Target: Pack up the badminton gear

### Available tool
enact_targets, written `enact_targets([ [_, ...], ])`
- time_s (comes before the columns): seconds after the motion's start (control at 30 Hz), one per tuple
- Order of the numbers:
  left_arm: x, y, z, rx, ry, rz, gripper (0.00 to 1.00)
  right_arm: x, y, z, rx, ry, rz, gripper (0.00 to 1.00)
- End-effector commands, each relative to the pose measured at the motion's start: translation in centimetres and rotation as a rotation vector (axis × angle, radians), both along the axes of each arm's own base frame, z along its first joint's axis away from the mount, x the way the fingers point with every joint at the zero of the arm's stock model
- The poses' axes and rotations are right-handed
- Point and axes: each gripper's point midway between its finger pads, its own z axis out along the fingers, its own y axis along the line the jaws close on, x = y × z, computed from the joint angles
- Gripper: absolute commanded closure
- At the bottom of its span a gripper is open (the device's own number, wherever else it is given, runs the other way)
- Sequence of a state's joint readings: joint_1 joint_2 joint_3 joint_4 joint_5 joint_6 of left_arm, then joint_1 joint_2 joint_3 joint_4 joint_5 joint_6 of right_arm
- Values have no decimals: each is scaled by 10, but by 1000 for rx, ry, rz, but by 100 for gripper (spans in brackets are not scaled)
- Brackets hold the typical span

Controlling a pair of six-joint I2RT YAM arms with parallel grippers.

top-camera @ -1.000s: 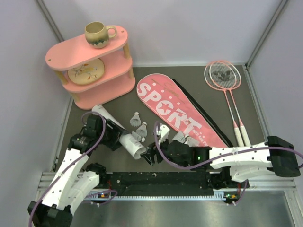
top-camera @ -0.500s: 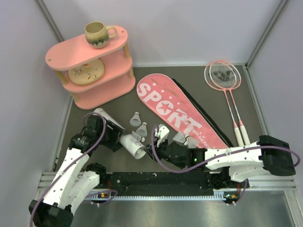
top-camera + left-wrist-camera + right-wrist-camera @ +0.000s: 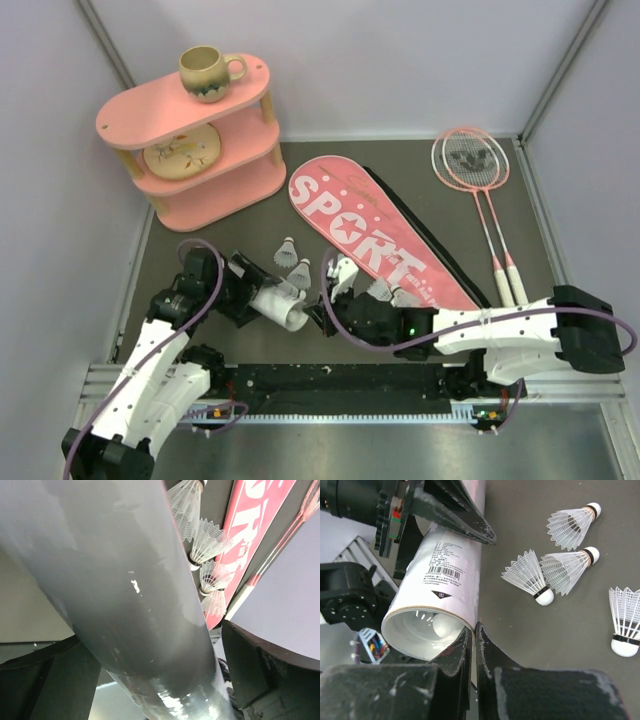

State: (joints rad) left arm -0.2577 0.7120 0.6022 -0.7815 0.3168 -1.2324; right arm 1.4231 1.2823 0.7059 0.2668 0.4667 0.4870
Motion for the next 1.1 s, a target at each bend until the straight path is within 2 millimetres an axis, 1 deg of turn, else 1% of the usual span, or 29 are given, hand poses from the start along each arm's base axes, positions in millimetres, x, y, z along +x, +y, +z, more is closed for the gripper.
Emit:
enact_targets([
  [0.0, 5, 4, 16, 69, -178, -94, 2, 14, 1, 40, 173, 109, -27, 100],
  [0.1, 7, 5, 27, 117, -292, -173, 2, 13, -4, 37, 175, 172, -6, 100],
  [0.13, 8, 4, 31, 117, -323, -193, 1, 20, -8, 36, 174, 187, -18, 100],
  [0.17, 8, -2, 41, 90, -381, -229, 2, 18, -10, 35, 167, 212, -5, 100],
  [0.2, 8, -5, 46, 82, -415, -252, 2, 19, -12, 34, 163, 223, -7, 100],
  [0.23, 9, -7, 51, 84, -458, -283, 1, 26, -16, 32, 159, 230, -23, 100],
  [0.27, 11, -12, 61, 70, -517, -310, 1, 25, -19, 32, 164, 253, -16, 100],
  [0.3, 8, -18, 67, 50, -566, -364, 1, 27, -22, 31, 166, 264, -20, 100],
  [0.37, 7, -20, 74, 49, -604, -385, 1, 37, -31, 27, 174, 299, -35, 100],
  [0.4, 7, -20, 75, 49, -620, -395, 1, 41, -34, 32, 197, 295, -35, 100],
  [0.47, 8, -23, 82, 29, -649, -399, 1, 45, -37, 30, 201, 299, -34, 100],
  [0.5, 10, -27, 88, -1, -667, -396, 1, 45, -38, 31, 200, 296, -31, 100],
  [0.53, 7, -33, 91, -47, -671, -422, 1, 46, -37, 33, 204, 292, -31, 100],
  [0.57, 6, -37, 91, -75, -663, -431, 1, 48, -37, 35, 211, 285, -33, 100],
  [0.67, 0, -46, 79, -167, -586, -446, 1, 52, -34, 42, 236, 266, -34, 100],
  [0.7, -2, -47, 69, -192, -541, -438, 1, 56, -33, 48, 246, 260, -37, 100],
  [0.77, -4, -47, 64, -197, -533, -436, 1, 61, -32, 46, 229, 265, -53, 100],
  [0.8, -4, -46, 57, -187, -528, -430, 1, 68, -33, 50, 232, 265, -69, 100],
  [0.87, -6, -43, 57, -173, -552, -423, 1, 76, -37, 50, 234, 292, -95, 100],
  [0.9, -6, -43, 57, -158, -572, -433, 1, 85, -43, 50, 247, 302, -117, 100],
  [0.93, -7, -41, 59, -146, -592, -438, 1, 89, -46, 53, 264, 315, -122, 100],
  [0.97, -6, -40, 60, -129, -609, -441, 1, 88, -46, 53, 274, 344, -112, 100],
  [1.0, -6, -39, 62, -102, -647, -464, 2, 90, -47, 58, 284, 352, -101, 100],
  [1.03, -6, -38, 65, -89, -675, -473, 3, 97, -51, 60, 291, 358, -109, 100],
  [1.07, -5, -38, 73, -73, -710, -484, 4, 94, -50, 59, 280, 381, -84, 100],
])
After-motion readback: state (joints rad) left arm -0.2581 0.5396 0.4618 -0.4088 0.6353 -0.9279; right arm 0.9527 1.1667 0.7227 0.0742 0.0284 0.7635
